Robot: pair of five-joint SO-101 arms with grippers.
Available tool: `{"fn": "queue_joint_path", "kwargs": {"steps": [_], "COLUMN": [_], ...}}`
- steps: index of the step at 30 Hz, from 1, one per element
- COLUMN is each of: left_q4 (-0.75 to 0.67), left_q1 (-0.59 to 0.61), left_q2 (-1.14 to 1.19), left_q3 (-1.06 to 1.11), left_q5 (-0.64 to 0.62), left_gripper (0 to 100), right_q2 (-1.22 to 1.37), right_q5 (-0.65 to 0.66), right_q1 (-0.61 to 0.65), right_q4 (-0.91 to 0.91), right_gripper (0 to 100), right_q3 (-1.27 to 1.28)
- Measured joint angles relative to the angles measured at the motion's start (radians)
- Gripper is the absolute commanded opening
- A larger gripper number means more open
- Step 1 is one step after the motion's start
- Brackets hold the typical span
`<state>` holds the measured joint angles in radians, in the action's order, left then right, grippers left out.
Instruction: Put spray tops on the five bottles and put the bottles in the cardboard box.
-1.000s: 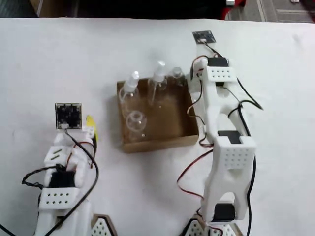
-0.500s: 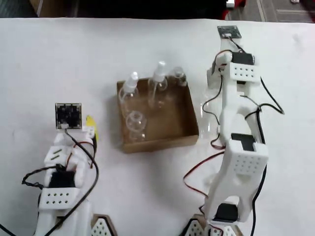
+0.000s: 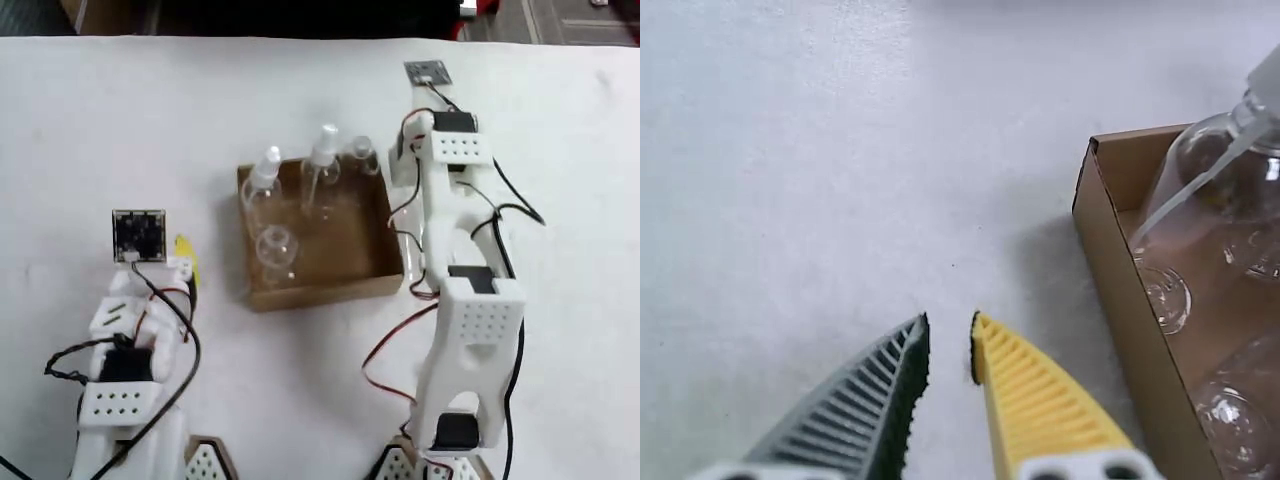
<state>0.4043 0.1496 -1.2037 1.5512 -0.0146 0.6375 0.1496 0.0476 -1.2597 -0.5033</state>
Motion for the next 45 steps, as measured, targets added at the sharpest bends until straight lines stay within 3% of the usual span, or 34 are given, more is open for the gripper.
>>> {"fn": "queue_joint_path", "kwargs": {"steps": [9,15,22,31,36,41,45], "left_q4": [0.0,0.0,0.0,0.0,0.0,0.0,0.0], "left_q1": [0.0,0.0,0.0,0.0,0.0,0.0,0.0], "left_q2": [0.0,0.0,0.0,0.0,0.0,0.0,0.0], "left_q3": [0.0,0.0,0.0,0.0,0.0,0.0,0.0], "left_q5": [0.0,0.0,0.0,0.0,0.0,0.0,0.0], "left_gripper": [7,7,7,7,7,7,7], "right_q2": [0.071,0.081,0.023,-0.4,-0.672,-0.985,-1.295], "right_q5": [0.0,0.0,0.0,0.0,0.0,0.0,0.0], "right_q1": [0.003,0.0,-0.025,-0.084,-0.043,0.054,0.127], "right_q4": [0.028,0.038,0.032,-0.078,-0.161,-0.129,0.052], "right_gripper": [13.2,1.2,1.6,1.7,1.7,1.7,1.6], "right_q3": [-0.002,-0.002,0.0,0.0,0.006,0.204,0.514]}}
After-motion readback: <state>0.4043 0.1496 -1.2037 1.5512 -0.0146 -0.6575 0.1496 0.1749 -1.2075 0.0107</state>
